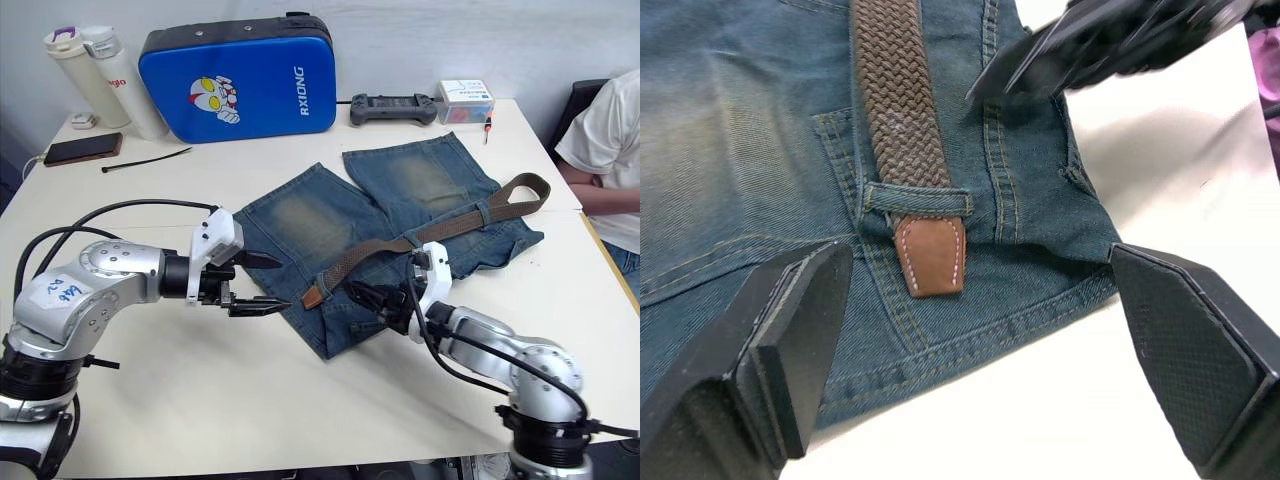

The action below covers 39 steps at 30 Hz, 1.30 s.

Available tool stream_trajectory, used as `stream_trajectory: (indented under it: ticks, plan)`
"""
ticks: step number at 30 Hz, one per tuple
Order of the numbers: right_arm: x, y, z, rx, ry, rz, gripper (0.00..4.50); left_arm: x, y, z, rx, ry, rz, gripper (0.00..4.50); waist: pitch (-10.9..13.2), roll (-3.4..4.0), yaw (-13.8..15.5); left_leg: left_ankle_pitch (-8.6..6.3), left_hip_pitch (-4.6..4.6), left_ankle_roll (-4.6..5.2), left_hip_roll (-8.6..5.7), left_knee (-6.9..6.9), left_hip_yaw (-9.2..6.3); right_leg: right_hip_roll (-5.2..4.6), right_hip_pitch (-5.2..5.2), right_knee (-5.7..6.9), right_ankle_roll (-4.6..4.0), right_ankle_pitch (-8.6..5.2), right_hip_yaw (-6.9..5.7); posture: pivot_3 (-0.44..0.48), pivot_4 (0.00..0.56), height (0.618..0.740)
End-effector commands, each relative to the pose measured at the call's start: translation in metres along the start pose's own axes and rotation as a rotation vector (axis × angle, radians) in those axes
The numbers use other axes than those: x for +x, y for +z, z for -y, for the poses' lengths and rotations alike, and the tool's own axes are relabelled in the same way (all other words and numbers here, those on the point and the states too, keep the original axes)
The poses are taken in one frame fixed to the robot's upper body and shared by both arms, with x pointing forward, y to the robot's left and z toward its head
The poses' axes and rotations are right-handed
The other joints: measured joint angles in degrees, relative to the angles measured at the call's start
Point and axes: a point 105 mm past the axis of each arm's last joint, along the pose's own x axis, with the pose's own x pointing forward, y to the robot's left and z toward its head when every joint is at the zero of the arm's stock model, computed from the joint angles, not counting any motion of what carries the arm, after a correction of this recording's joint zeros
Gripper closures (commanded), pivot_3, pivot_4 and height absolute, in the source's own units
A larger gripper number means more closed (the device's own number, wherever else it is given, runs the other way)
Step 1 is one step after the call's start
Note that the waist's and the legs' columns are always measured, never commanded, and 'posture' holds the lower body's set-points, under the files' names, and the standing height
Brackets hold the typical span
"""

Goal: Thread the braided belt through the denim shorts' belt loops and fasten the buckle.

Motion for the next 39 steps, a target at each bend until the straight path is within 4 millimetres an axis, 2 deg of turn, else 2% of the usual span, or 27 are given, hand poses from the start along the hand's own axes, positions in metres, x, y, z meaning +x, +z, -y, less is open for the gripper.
stream_trajectory:
  ticks: [1,3,4,5,6,7,8,10,11,12,15,19,23,26,34,39]
  plan:
    - [-0.017,0.021,-0.013,-0.245,0.045,-0.003,0.06,0.004,0.006,-0.004,-0.093,0.054,0.044,0.00,0.0,-0.03,0.1,0.00,-0.02,0.00,0.00,0.02,-0.02,0.01,0.01,-0.01,0.00,0.00,-0.02,0.000,0.150,0.740]
    - [-0.023,0.024,-0.005,-0.343,0.015,-0.050,0.55,0.010,0.006,-0.004,-0.197,0.063,0.042,0.00,0.0,-0.14,0.2,-0.01,-0.03,0.02,0.01,0.10,-0.09,0.04,0.09,-0.02,0.02,0.01,-0.05,0.000,0.150,0.740]
    - [-0.026,0.026,-0.004,-0.406,0.006,-0.064,1.05,0.012,0.006,-0.003,-0.237,0.056,0.030,0.00,0.0,-0.16,0.1,-0.01,-0.04,0.02,0.02,0.09,-0.10,0.05,0.08,-0.02,0.02,0.01,-0.07,0.000,0.150,0.740]
    - [-0.027,0.028,-0.003,-0.470,-0.003,-0.077,1.22,0.013,0.005,-0.001,-0.270,0.049,0.001,0.00,0.0,-0.11,0.2,-0.01,-0.04,0.00,0.04,0.11,-0.12,0.07,0.09,-0.01,0.02,0.01,-0.07,0.000,0.150,0.740]
    - [-0.029,0.028,-0.003,-0.528,-0.003,-0.091,1.58,0.013,0.003,-0.001,-0.301,0.044,-0.026,0.00,0.0,-0.07,0.3,-0.01,-0.08,0.01,0.01,0.16,-0.09,0.05,0.07,0.00,0.02,0.01,-0.06,0.000,0.150,0.740]
    - [-0.029,0.028,-0.003,-0.566,0.001,-0.100,2.16,0.013,0.003,-0.001,-0.321,0.043,-0.042,0.00,0.0,-0.09,0.3,-0.01,-0.11,0.01,0.00,0.19,-0.09,0.05,0.03,0.00,0.03,0.01,-0.06,0.000,0.150,0.740]
    - [-0.031,0.027,-0.003,-0.613,-0.003,-0.116,2.47,0.013,0.004,0.000,-0.341,0.030,-0.051,0.00,0.0,-0.09,0.3,-0.01,-0.12,0.00,0.00,0.21,-0.11,0.07,0.03,0.00,0.03,0.01,-0.07,0.000,0.150,0.740]
    - [-0.032,0.024,-0.002,-0.692,-0.010,-0.143,3.39,0.012,0.006,-0.001,-0.363,0.014,-0.058,0.00,0.0,-0.09,0.2,0.01,-0.09,-0.03,0.01,0.19,-0.11,0.08,0.04,0.01,0.03,0.01,-0.06,0.000,0.150,0.740]
    - [-0.034,0.023,0.001,-0.738,-0.029,-0.164,3.98,0.012,0.006,-0.002,-0.377,0.010,-0.061,0.00,0.0,-0.09,0.2,0.10,-0.09,-0.22,0.03,0.18,-0.11,0.09,0.05,0.02,0.03,0.01,-0.06,0.000,0.150,0.740]
    - [-0.037,0.022,0.006,-0.781,-0.051,-0.184,4.34,0.013,0.004,-0.002,-0.372,0.009,-0.078,0.00,0.0,-0.09,0.2,0.14,-0.09,-0.30,0.03,0.19,-0.10,0.09,0.04,0.02,0.03,0.01,-0.06,0.000,0.150,0.740]
    - [-0.043,0.021,0.017,-0.849,-0.105,-0.218,4.44,0.015,-0.002,-0.001,-0.406,-0.016,-0.119,0.00,0.0,-0.09,0.4,0.16,-0.09,-0.33,0.02,0.21,-0.10,0.08,0.05,0.01,0.03,0.01,-0.05,0.000,0.150,0.740]
    - [-0.045,0.026,0.032,-0.920,-0.184,-0.215,4.44,0.026,-0.009,-0.009,-0.437,0.007,-0.156,0.00,0.0,-0.09,1.0,0.16,-0.06,-0.34,0.02,0.28,-0.09,0.07,0.07,0.03,0.03,0.01,-0.04,0.000,0.150,0.740]
    - [-0.034,0.036,0.050,-0.983,-0.275,-0.171,4.44,0.049,-0.005,-0.009,-0.414,-0.011,-0.208,0.00,0.0,-0.11,1.6,0.15,-0.09,-0.36,0.01,0.41,-0.10,0.07,0.07,0.07,0.03,0.01,-0.04,0.000,0.150,0.740]
    - [-0.025,0.039,0.056,-0.982,-0.298,-0.126,4.44,0.057,-0.003,-0.005,-0.418,-0.036,-0.232,0.00,0.0,-0.10,1.6,0.14,-0.11,-0.36,0.00,0.48,-0.10,0.06,0.07,0.09,0.05,0.02,-0.04,0.000,0.150,0.740]
    - [-0.003,0.007,0.085,-0.970,-0.307,-0.212,4.44,0.058,-0.017,-0.011,-0.444,0.009,-0.318,0.00,0.0,-0.10,1.4,0.14,-0.09,-0.41,0.03,0.49,-0.06,0.10,0.01,0.19,0.04,0.02,-0.01,0.000,0.150,0.740]
    - [0.000,-0.004,0.090,-0.957,-0.310,-0.242,4.44,0.068,-0.018,-0.003,-0.466,-0.042,-0.316,0.00,0.0,-0.10,1.5,0.14,-0.09,-0.41,0.02,0.60,-0.09,0.08,0.06,0.23,0.04,0.02,-0.02,0.000,0.150,0.740]
